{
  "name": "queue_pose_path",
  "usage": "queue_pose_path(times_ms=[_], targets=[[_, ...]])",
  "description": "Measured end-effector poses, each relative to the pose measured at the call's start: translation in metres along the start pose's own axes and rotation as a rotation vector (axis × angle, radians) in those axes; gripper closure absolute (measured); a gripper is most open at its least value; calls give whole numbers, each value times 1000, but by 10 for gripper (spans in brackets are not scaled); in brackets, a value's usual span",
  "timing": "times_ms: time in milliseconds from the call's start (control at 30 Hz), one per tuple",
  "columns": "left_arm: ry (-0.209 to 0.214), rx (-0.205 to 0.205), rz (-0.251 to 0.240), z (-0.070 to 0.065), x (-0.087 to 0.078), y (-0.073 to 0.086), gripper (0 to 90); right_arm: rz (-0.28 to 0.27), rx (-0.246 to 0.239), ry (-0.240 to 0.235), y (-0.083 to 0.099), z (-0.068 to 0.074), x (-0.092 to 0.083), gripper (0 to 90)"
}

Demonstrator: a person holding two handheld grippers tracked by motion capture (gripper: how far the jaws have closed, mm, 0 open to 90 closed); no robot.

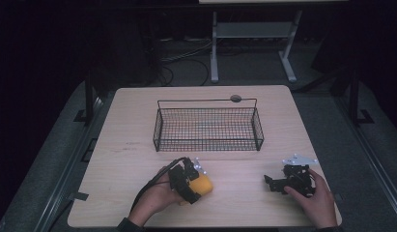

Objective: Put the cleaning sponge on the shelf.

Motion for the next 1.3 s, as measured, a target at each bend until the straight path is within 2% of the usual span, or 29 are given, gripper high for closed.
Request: queue_pose_path(times_ms=[433,500,567,733,1167,1300], targets=[[10,-8,-39,-1,-15,-7,224,0,1,0,0,0,0,0],[7,-3,-36,0,-20,-9,224,1,1,0,0,0,0,0],[7,-8,-54,1,-23,-12,224,1,1,0,0,0,0,0],[-3,-3,-49,4,-30,-14,224,1,2,1,0,0,0,0],[-1,-14,-82,11,-44,-25,224,2,3,1,0,0,0,0],[-6,-8,-76,15,-48,-28,225,2,2,1,0,0,0,0]])
Point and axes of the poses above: each handheld gripper's, and its own axes: x roughly forward along the jaws, y roughly out of its underside, z roughly to its left, the point moved 8 cm from there along x, roughly forward along the jaws, and after that the axes turned 15 degrees about y, right-handed, at the moved point
